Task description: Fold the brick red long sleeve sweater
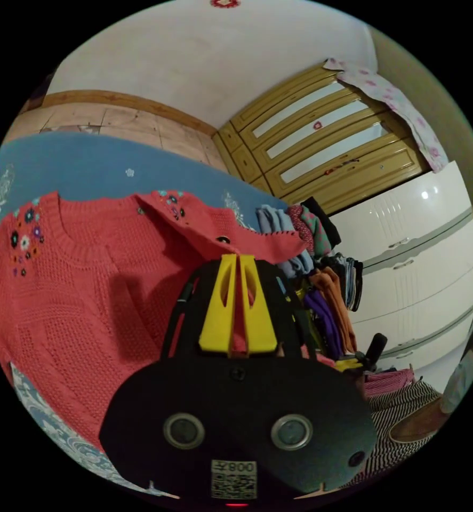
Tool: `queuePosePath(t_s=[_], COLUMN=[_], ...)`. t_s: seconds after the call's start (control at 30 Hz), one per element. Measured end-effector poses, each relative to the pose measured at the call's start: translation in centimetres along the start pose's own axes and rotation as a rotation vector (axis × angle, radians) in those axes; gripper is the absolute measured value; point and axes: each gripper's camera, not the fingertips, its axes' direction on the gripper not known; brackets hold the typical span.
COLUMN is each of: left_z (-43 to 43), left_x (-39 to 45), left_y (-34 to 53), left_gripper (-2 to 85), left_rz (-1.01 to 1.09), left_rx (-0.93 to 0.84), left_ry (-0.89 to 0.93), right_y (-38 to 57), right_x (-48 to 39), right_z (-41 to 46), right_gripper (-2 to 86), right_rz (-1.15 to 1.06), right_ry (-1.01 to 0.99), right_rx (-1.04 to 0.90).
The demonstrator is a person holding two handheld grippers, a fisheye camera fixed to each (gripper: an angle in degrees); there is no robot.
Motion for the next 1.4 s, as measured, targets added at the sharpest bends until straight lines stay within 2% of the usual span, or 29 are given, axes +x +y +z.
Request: queuePosePath(t_s=[0.13,0.27,0.37,0.47,0.73,0.93,1.13,1.23,1.4], left_z=[-3.5,-6.2,-6.6,-6.9,-8.3,-11.1,-19.2,-23.3,-26.7], left_x=[0.5,-2.0,-5.0,-7.5,-7.6,-6.3,-3.2,-1.4,0.8], left_y=[-0.6,0.3,1.6,2.9,3.2,5.9,16.1,24.0,37.9], left_gripper=[0.8,0.8,0.9,1.0,2.1,6.1,8.3,9.5,11.0], left_rz=[0.022,-0.047,-0.138,-0.212,-0.193,-0.214,-0.207,-0.254,-0.454], left_rx=[0.027,0.020,-0.014,-0.026,0.008,0.061,0.151,0.131,0.088], left_ry=[-0.046,-0.127,-0.184,-0.160,-0.205,-0.231,-0.182,-0.235,-0.230], right_y=[-0.6,-1.3,-1.4,-1.2,-1.9,-2.0,-2.2,-1.3,1.0], right_x=[-3.0,-4.7,-3.8,-2.4,-1.1,-0.9,-0.5,1.5,6.5], right_z=[-1.7,3.6,9.5,13.7,17.9,22.0,19.8,16.4,13.4], right_gripper=[0.9,0.7,0.7,0.7,1.1,2.1,4.4,5.7,8.0], right_rz=[-0.149,-0.227,-0.205,-0.155,-0.140,-0.118,-0.129,-0.074,0.112], right_ry=[-0.140,-0.235,-0.248,-0.283,-0.289,-0.323,-0.316,-0.219,-0.020], right_rx=[0.011,-0.137,-0.270,-0.371,-0.461,-0.528,-0.469,-0.387,-0.307])
